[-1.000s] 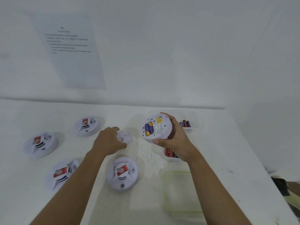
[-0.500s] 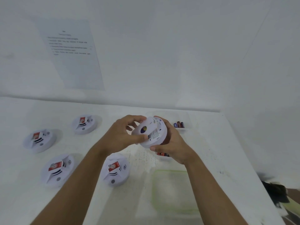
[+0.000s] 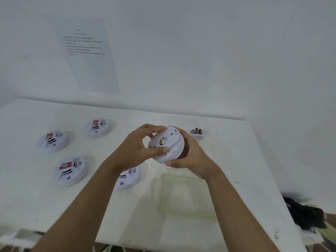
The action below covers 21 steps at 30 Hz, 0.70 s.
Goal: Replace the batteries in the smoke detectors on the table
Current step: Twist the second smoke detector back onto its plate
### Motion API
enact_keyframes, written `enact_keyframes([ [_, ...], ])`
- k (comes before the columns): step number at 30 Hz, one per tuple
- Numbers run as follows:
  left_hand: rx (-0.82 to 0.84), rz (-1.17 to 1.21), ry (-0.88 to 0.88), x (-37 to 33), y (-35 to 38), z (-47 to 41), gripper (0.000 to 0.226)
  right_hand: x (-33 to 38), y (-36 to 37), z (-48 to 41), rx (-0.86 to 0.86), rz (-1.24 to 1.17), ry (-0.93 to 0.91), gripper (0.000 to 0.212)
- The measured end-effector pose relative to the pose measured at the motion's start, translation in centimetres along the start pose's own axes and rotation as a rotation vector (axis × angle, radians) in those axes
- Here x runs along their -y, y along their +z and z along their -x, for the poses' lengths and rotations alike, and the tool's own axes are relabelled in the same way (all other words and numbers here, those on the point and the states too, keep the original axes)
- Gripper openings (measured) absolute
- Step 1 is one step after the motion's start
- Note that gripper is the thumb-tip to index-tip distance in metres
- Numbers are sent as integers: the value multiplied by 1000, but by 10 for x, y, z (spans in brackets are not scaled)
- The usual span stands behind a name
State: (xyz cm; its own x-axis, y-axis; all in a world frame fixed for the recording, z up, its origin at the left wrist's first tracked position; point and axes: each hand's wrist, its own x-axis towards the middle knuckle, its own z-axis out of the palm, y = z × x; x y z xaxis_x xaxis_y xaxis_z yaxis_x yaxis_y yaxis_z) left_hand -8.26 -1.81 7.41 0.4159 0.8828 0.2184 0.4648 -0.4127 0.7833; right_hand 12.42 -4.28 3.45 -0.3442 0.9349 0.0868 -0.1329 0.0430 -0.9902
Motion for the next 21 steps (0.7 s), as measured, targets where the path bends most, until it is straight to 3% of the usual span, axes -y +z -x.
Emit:
enact_keyframes([
  [21,26,-71,-5,8,-8,50,64,2,30,11,30,106,-15,94],
])
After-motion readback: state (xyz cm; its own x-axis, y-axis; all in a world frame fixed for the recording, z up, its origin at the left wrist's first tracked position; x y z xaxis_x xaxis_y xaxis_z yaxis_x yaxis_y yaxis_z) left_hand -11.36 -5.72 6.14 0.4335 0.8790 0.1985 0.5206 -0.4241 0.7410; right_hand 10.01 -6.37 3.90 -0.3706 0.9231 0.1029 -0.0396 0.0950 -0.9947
